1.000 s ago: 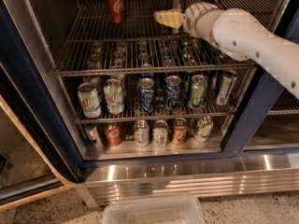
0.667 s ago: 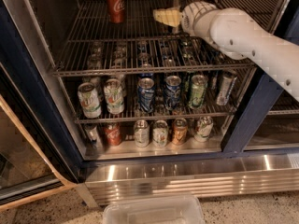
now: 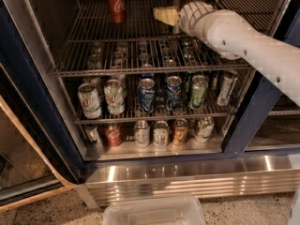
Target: Pick redbull can from top shelf of fridge
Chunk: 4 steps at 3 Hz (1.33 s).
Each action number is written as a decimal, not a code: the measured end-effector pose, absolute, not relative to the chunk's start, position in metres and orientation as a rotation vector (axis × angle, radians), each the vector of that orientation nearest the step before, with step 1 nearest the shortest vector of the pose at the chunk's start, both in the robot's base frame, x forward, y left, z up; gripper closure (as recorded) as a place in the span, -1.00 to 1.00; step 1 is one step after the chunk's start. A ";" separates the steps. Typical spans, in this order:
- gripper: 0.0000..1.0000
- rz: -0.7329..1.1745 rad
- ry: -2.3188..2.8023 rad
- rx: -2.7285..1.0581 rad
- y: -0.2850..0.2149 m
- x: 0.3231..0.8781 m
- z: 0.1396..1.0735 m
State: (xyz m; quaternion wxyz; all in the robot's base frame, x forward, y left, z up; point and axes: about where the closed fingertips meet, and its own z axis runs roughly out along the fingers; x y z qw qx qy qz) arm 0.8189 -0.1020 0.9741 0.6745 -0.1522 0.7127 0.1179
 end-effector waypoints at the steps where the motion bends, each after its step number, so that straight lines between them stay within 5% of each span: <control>1: -0.68 0.254 1.592 -0.332 -0.100 0.826 0.975; 4: -0.70 0.234 1.591 -0.310 -0.101 0.843 0.968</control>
Offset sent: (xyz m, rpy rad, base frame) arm 0.0198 0.0015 -0.0026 -0.0033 -0.0197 -0.0358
